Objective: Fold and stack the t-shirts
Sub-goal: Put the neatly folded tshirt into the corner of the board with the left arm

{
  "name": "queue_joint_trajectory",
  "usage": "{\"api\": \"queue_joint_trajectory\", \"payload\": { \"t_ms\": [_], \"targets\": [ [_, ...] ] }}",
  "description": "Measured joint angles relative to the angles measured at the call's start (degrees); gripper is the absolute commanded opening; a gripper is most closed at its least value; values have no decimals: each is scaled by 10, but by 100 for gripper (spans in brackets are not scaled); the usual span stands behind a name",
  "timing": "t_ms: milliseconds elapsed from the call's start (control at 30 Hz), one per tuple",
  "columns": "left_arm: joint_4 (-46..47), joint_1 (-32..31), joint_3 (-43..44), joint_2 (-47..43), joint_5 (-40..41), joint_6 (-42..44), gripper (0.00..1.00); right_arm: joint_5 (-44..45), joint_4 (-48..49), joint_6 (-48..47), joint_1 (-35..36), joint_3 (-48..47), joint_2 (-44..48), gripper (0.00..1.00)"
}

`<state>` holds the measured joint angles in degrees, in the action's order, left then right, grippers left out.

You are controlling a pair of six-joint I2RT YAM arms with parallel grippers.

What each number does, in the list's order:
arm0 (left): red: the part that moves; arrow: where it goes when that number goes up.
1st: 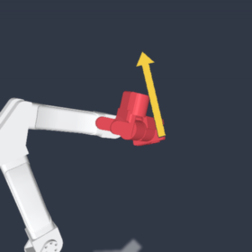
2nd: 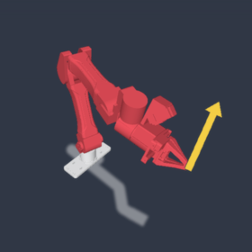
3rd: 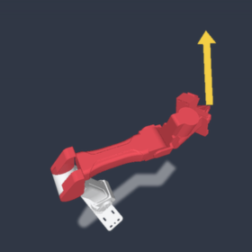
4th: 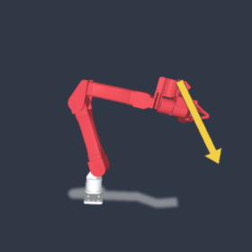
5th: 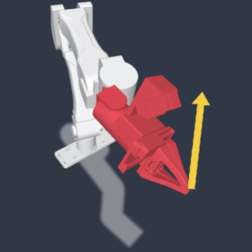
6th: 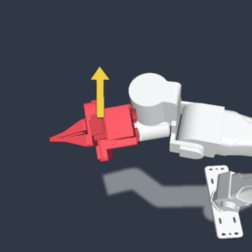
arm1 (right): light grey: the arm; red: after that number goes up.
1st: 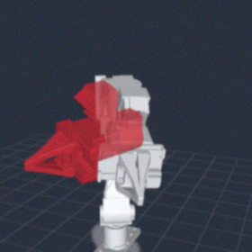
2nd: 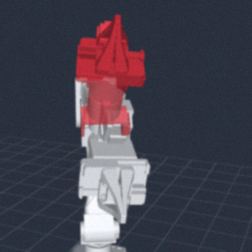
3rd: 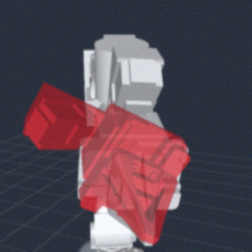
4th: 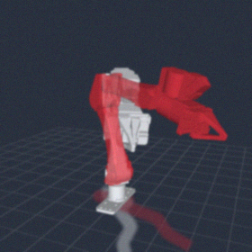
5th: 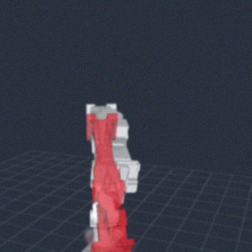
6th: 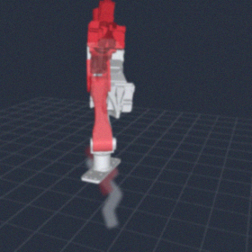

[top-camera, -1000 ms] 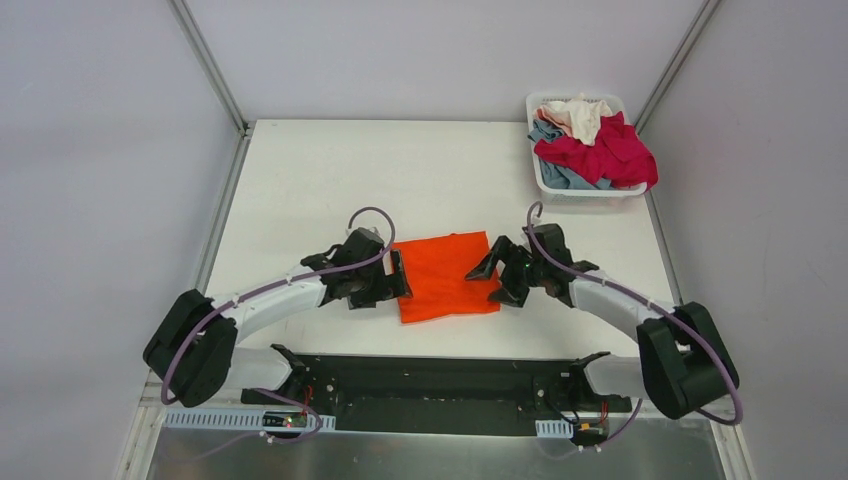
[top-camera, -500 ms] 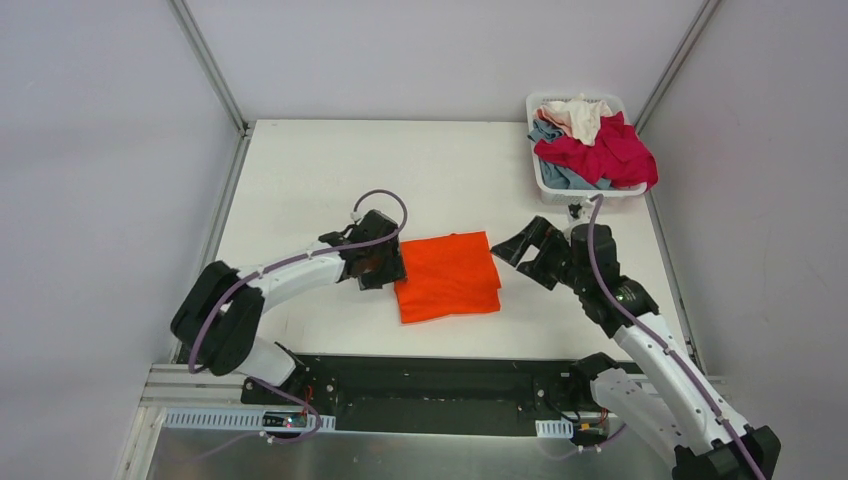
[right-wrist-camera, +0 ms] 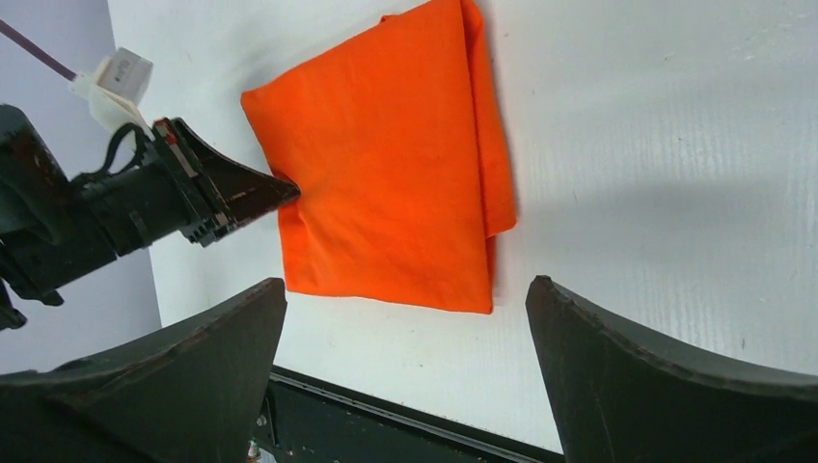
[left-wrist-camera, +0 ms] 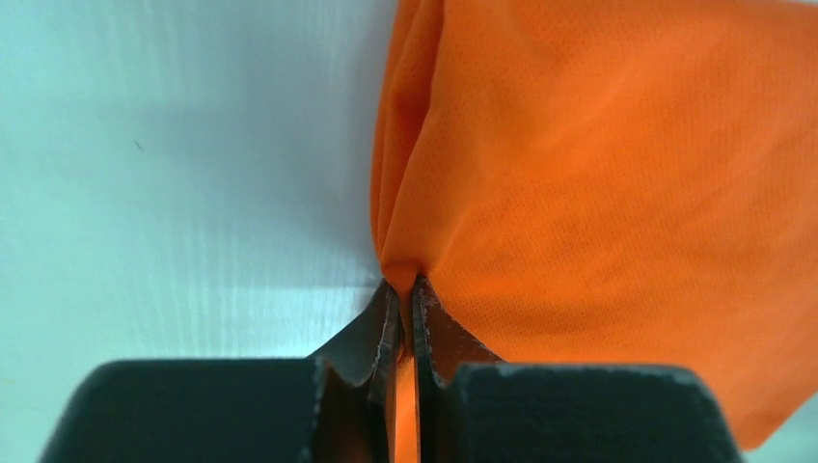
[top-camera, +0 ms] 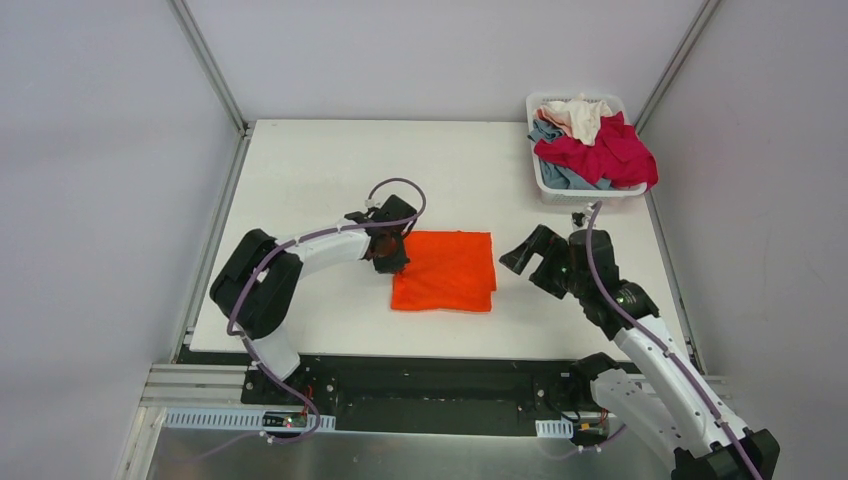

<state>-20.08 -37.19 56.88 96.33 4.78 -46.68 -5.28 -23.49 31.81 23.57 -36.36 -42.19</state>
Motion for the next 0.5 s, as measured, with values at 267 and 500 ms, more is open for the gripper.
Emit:
{"api": "queue_joint_trajectory", "payload": {
  "t_ms": [267,500],
  "targets": [
    [-59,64,109,71,87,78,0,6,-5,-31,-1,0,-10,100],
    [-90,152,239,151,169,217,0,19,-3,-55,-2,2,-31,99]
  ]
}}
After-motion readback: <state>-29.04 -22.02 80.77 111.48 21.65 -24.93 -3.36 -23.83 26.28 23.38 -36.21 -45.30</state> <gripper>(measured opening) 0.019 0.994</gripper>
